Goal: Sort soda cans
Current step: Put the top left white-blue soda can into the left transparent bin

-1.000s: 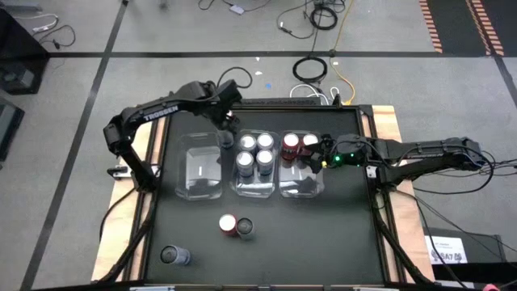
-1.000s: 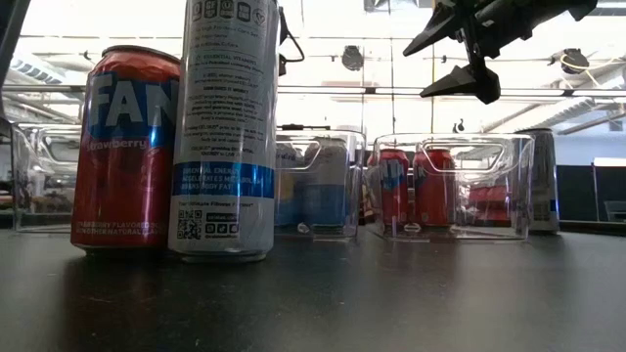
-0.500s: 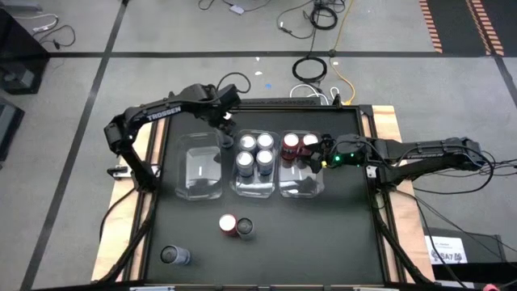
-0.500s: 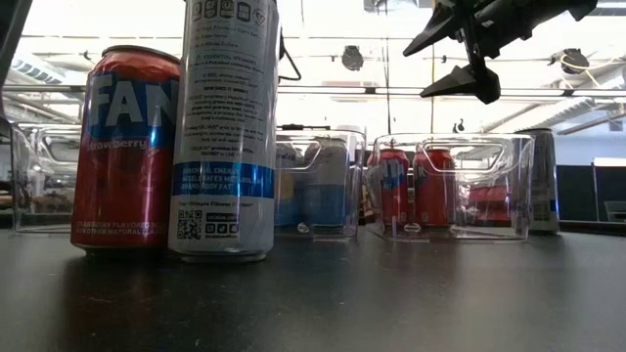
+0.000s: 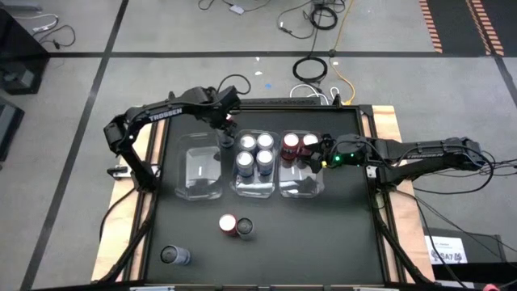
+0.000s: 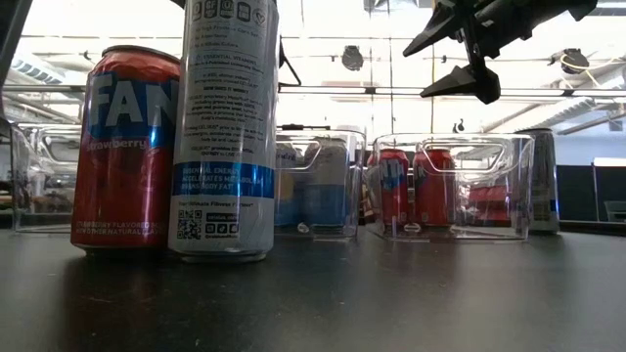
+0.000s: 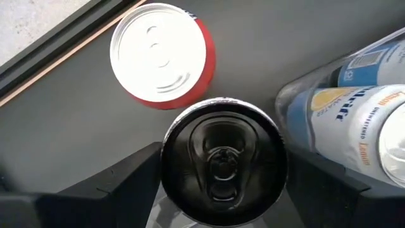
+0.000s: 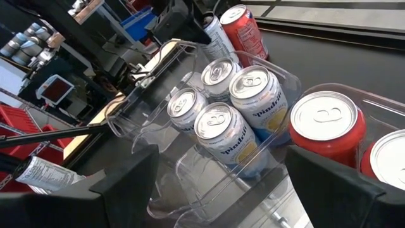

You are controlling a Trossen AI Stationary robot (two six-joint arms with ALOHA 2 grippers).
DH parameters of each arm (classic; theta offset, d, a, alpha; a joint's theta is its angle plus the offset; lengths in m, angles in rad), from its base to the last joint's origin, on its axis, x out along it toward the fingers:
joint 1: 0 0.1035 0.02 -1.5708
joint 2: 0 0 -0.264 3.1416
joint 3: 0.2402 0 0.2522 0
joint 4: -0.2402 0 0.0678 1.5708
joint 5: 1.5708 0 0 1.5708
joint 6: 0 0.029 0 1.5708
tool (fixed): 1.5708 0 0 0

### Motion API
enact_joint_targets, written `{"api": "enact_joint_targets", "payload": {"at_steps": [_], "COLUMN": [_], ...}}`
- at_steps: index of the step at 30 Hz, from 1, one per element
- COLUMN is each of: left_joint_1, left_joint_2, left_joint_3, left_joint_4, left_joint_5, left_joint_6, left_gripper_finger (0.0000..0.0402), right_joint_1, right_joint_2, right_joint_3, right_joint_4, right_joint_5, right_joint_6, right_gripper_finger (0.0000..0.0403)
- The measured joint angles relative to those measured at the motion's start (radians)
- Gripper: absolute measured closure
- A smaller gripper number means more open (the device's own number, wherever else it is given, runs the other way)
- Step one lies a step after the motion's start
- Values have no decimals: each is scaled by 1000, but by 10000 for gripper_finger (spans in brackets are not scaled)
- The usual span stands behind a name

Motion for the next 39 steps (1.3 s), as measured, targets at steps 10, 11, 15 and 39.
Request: {"api": "enact_joint_targets", "payload": {"at_steps": [10, 11, 15, 39], "left_joint_1": [0, 0, -1, -8], "left_joint_2": [0, 0, 0, -72], "left_joint_3": [0, 0, 0, 36], "left_joint_4": [-19, -19, -18, -56], "left_joint_5": [3, 3, 2, 53], "left_joint_6": [5, 5, 5, -4], "left_gripper_finger": [87, 87, 99, 129], "right_joint_1": [0, 0, 0, 0], "right_joint_2": [0, 0, 0, 0], "right_joint_3": [0, 0, 0, 0], "right_joint_4": [0, 0, 0, 0], "right_joint_5": [-3, -3, -3, -3], "right_joint_6": [3, 8, 18, 10], "right_gripper_finger": [67, 67, 67, 67]}}
